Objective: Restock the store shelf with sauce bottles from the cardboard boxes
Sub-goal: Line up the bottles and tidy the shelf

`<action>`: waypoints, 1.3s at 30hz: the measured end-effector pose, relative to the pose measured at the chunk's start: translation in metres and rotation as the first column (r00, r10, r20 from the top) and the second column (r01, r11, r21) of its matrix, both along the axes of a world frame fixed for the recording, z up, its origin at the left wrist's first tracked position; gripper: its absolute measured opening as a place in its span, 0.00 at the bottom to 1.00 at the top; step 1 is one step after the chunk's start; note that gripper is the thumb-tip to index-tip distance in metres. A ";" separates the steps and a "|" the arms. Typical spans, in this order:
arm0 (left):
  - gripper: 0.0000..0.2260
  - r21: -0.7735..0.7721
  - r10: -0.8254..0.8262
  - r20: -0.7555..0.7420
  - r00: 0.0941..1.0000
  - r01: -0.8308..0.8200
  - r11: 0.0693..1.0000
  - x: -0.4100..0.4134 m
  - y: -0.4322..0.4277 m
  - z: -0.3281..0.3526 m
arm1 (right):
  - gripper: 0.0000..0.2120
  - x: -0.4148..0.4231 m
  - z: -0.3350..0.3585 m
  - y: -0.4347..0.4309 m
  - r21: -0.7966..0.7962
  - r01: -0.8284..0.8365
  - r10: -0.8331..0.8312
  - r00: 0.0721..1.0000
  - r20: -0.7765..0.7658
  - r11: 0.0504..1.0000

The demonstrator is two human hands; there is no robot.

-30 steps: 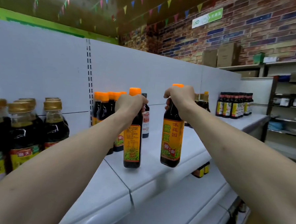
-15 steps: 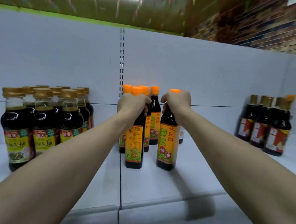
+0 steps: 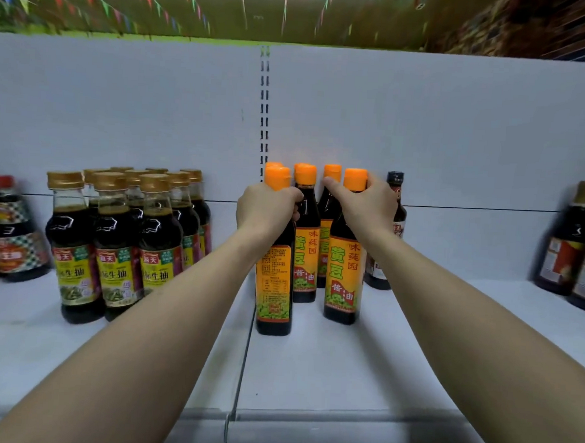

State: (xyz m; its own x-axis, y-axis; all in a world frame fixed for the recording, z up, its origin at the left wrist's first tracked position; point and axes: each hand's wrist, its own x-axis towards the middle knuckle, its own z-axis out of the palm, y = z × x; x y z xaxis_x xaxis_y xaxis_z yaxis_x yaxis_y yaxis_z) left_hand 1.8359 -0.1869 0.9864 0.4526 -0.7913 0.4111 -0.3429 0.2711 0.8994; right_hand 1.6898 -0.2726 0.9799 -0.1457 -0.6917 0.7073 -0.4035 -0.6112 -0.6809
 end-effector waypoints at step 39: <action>0.12 0.000 -0.010 0.028 1.000 0.010 1.000 0.004 -0.011 -0.003 | 0.40 0.005 0.001 -0.019 -0.052 0.230 -0.230 0.874 -0.429 0.972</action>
